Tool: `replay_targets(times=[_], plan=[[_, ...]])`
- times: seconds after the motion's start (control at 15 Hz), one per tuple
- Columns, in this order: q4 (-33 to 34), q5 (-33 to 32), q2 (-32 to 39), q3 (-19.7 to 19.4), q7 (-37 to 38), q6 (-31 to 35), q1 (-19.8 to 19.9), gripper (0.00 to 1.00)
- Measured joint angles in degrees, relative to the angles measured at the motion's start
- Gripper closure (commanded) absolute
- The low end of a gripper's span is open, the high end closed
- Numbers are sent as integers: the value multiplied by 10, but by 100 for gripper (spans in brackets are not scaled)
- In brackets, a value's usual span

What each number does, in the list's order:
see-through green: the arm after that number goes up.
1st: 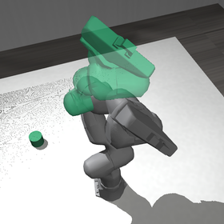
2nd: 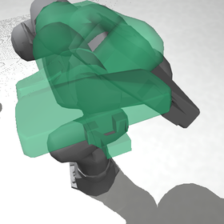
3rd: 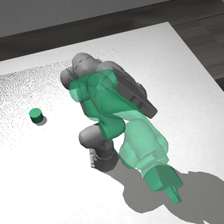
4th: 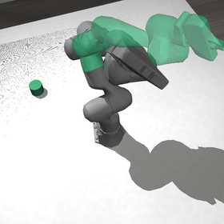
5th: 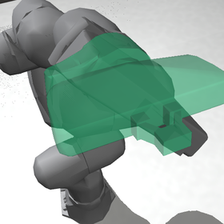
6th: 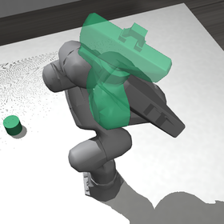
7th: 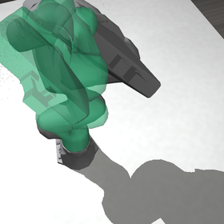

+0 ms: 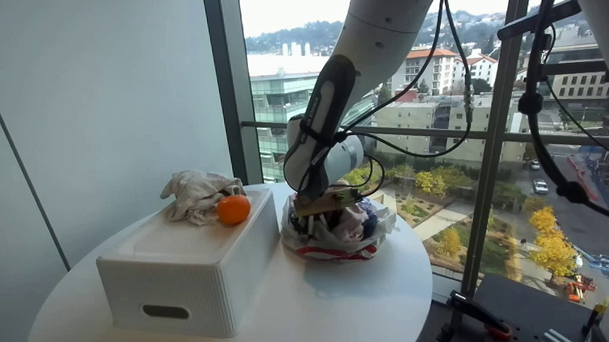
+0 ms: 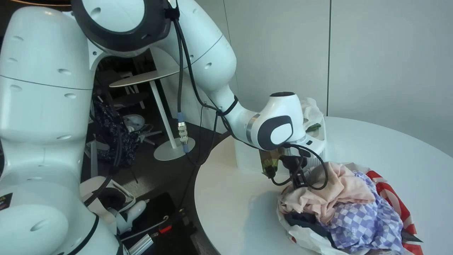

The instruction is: Place some of the clothes in the plastic bag

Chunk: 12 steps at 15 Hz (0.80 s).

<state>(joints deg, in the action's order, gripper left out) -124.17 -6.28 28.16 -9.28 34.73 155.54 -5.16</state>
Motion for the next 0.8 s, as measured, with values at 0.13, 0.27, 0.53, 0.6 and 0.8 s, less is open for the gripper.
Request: replay_targets(times=[0.13, 0.27, 0.53, 0.6, 0.8], plan=[[-2, 9, -6, 4, -14, -10, 0, 96], [-7, 9, -20, 5, -18, -30, -6, 100], [-20, 24, -65, 24, -31, -90, -13, 98], [-23, 37, -78, 32, -39, -109, -13, 97], [-24, 62, -119, 54, -54, -162, -13, 97]])
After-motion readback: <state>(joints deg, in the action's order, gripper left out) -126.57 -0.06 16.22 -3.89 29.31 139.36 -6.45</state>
